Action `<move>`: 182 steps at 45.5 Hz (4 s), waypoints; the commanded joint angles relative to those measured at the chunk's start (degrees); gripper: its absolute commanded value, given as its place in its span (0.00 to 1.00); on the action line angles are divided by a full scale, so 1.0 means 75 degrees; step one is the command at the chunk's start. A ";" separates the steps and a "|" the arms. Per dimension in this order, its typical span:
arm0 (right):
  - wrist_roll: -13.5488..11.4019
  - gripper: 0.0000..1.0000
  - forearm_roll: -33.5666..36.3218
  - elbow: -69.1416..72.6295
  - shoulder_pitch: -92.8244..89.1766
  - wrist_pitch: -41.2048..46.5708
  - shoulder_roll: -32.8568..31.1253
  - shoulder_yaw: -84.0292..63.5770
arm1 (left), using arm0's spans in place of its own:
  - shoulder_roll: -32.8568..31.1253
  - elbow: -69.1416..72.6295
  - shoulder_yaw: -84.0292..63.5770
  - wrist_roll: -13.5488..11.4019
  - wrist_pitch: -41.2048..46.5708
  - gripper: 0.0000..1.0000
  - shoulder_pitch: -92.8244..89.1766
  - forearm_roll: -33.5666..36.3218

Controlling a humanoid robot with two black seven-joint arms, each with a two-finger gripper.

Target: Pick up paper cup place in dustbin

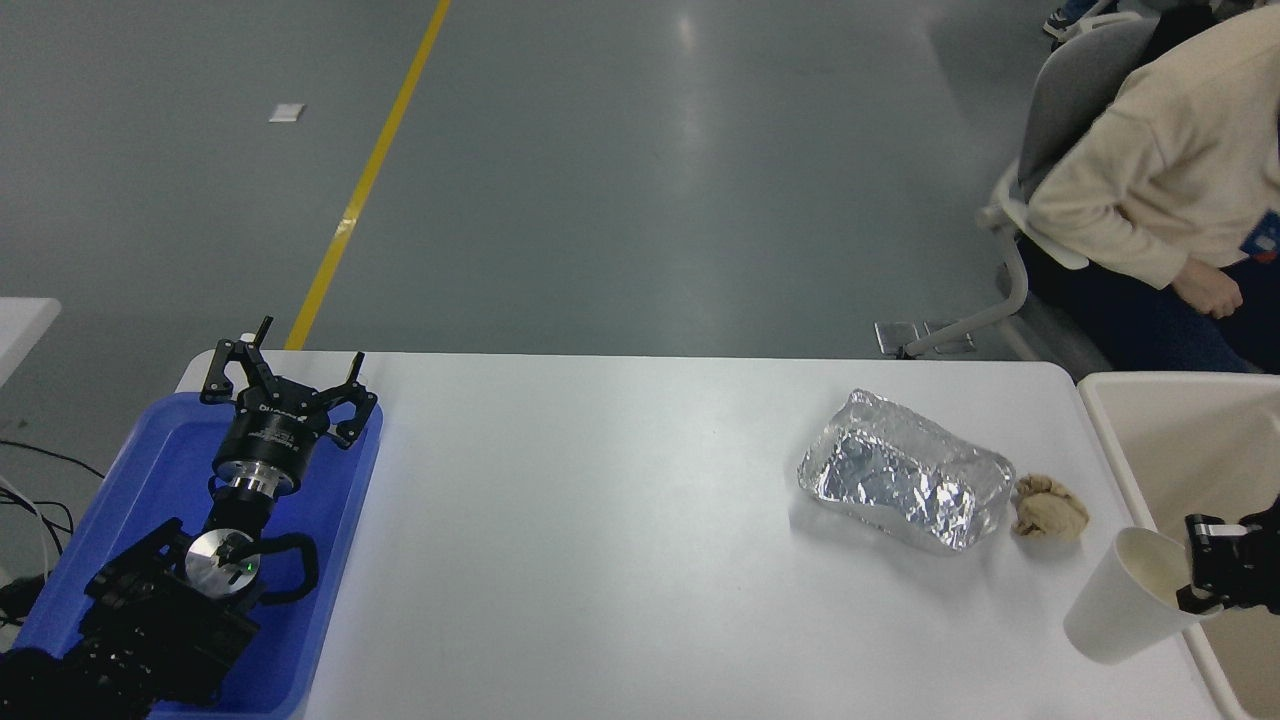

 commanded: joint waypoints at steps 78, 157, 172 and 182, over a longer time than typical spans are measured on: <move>-0.0045 0.00 0.1541 -0.4739 -0.3848 -0.1819 -0.1181 0.0324 | 0.0000 0.0000 0.0000 -0.0003 0.0000 1.00 0.0000 -0.0002; -0.1276 0.92 0.1553 -1.0366 -1.2359 -0.6342 0.1080 0.6655 | 0.0000 0.0000 0.0000 -0.0015 0.0000 1.00 0.0000 0.0009; -0.1276 0.99 0.1541 -0.9394 -1.1644 -0.6449 0.0928 0.6666 | 0.0000 0.0000 0.0000 -0.0015 0.0000 1.00 0.0000 0.0009; -0.1276 0.99 0.1541 -0.8586 -1.1281 -0.6449 0.0495 0.6666 | 0.0000 0.0000 0.0000 -0.0015 0.0000 1.00 0.0000 0.0009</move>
